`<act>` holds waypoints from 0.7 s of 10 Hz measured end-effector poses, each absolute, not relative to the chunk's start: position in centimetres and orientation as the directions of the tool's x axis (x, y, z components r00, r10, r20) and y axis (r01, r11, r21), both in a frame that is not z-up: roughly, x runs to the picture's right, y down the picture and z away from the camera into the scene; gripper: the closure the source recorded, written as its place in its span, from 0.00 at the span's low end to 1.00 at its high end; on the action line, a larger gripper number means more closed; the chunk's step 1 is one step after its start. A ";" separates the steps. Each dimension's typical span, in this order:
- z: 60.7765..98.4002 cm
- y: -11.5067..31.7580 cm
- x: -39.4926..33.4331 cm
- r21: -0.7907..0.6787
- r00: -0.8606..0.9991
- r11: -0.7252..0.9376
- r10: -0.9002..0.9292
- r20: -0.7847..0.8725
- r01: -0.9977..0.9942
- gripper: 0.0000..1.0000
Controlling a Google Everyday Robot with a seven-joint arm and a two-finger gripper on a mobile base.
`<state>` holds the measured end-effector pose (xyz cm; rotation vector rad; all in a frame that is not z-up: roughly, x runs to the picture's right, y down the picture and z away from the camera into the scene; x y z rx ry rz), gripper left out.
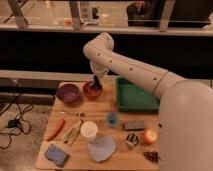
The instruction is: Wipe red bowl with brush
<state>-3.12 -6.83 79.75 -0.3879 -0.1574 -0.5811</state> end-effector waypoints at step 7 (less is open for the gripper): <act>82.4 -7.5 -6.7 -0.318 0.800 0.735 -0.531 0.279 0.598 1.00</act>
